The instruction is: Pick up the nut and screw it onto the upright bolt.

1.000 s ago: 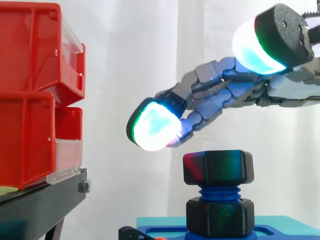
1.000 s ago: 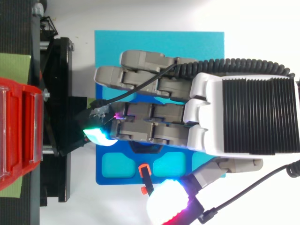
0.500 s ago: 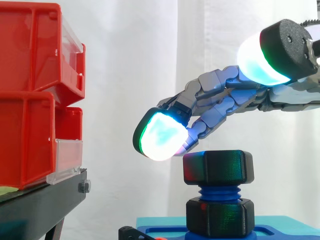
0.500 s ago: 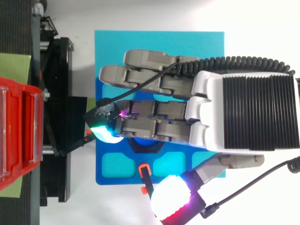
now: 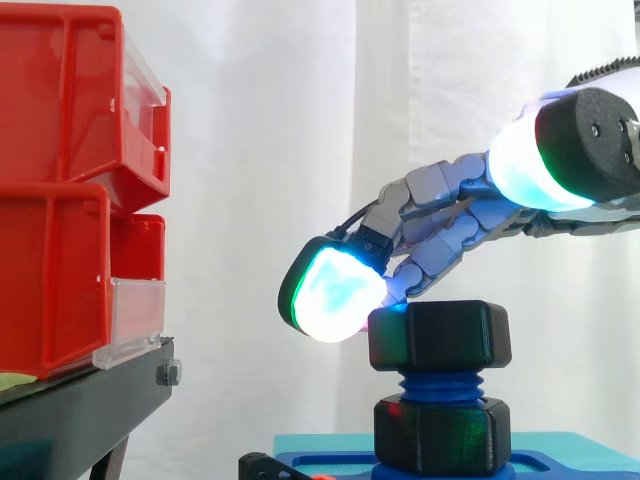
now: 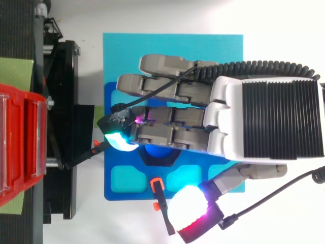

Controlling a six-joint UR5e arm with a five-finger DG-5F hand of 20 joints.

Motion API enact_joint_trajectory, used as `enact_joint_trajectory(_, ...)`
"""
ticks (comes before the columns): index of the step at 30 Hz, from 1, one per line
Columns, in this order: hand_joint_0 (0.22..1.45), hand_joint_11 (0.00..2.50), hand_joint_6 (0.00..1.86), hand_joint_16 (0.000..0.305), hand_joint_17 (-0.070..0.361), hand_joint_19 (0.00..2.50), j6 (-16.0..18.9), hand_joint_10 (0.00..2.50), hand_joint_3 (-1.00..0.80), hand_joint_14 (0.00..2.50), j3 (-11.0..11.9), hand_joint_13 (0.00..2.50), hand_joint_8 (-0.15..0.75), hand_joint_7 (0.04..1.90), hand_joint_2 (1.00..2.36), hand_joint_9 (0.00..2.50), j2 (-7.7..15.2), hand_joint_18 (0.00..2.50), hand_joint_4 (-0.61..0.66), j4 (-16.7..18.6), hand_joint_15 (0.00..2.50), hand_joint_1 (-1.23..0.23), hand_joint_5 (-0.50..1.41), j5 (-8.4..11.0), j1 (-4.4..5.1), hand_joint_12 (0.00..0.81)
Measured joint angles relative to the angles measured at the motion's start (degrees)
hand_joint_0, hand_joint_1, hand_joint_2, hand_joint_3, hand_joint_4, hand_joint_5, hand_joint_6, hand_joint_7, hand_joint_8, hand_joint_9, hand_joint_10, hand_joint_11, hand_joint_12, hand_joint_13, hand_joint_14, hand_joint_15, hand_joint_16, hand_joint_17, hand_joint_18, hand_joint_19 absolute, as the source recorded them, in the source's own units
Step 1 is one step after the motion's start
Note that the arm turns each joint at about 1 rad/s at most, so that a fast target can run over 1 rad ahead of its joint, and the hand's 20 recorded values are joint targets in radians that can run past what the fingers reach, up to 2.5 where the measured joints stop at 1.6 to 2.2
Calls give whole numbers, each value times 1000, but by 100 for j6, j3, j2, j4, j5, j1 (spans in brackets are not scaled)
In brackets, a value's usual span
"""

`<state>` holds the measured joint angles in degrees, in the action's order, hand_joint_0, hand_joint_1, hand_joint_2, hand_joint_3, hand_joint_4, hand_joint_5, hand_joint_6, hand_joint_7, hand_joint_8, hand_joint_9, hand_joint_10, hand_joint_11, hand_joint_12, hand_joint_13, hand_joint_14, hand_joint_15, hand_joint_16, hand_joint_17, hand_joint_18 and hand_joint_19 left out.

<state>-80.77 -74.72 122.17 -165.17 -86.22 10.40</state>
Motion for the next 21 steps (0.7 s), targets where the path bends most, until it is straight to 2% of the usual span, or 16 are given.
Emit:
enact_joint_trajectory(12,500,0,504,26,59,0,-29,0,-500,0,1,233,265,1203,1000,518,-1,0,210,-200,0,-98,-87,-11,-150,257)
enact_joint_trajectory(21,507,0,501,24,53,0,-189,0,-500,0,0,311,271,1494,1000,600,-1,0,195,-210,0,-152,-53,-146,-287,243)
